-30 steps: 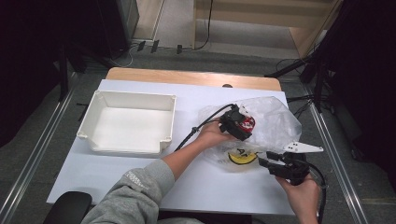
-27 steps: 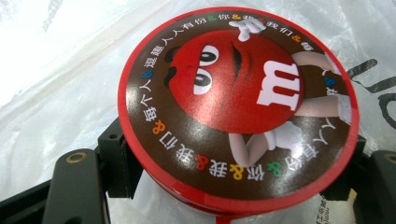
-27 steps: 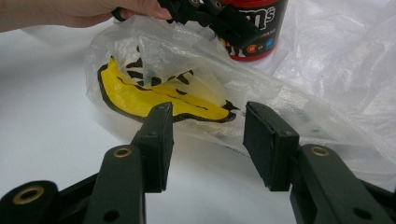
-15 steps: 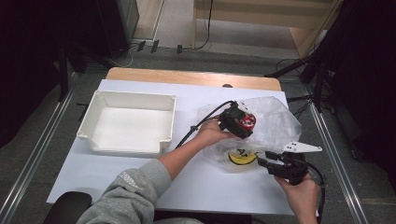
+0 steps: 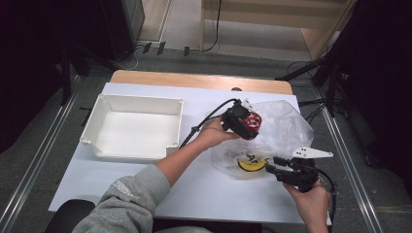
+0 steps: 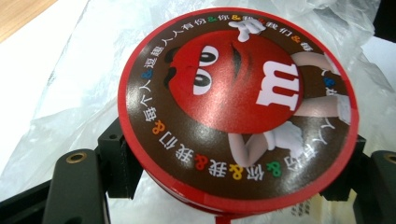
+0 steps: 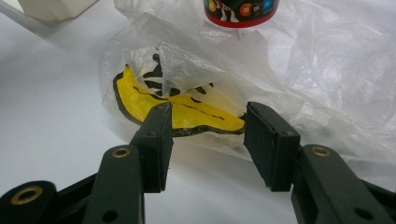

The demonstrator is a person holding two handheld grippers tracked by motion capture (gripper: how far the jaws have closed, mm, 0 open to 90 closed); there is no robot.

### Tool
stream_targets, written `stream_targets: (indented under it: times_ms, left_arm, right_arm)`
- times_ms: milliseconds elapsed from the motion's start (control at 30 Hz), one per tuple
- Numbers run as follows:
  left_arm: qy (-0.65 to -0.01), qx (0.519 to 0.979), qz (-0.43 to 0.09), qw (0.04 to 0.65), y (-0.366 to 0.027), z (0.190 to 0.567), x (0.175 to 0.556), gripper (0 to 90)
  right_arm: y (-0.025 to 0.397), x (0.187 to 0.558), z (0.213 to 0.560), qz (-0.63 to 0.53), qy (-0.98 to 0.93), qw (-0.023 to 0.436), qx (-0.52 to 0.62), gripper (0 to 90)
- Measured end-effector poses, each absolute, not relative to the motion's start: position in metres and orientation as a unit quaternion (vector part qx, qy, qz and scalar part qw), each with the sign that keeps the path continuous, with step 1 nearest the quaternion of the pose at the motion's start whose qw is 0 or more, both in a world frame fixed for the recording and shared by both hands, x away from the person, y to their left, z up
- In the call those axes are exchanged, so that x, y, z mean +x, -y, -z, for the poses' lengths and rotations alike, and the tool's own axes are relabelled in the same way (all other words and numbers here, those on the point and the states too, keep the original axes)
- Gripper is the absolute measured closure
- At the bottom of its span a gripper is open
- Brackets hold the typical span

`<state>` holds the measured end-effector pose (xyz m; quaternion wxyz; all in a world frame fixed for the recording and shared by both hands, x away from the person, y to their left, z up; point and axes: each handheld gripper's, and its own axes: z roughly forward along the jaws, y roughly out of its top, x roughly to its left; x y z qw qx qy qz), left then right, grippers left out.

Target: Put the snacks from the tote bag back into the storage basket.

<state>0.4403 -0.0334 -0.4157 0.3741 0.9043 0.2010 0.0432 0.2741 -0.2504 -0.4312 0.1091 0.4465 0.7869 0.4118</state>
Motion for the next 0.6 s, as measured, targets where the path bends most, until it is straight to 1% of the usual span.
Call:
stream_targets:
  times_ms: [467,600]
  left_arm:
    - [-0.194,0.906,-0.032,0.374,0.018,0.391,0.430,26.1]
    - [-0.194,0.909,-0.038,0.366,0.014,0.384,0.424,26.1]
  right_arm:
    - [0.247,0.274,0.431,-0.415,-0.787,0.104,0.445,52.4]
    - [0.246,0.274,0.431,-0.416,-0.786,0.104,0.446,52.4]
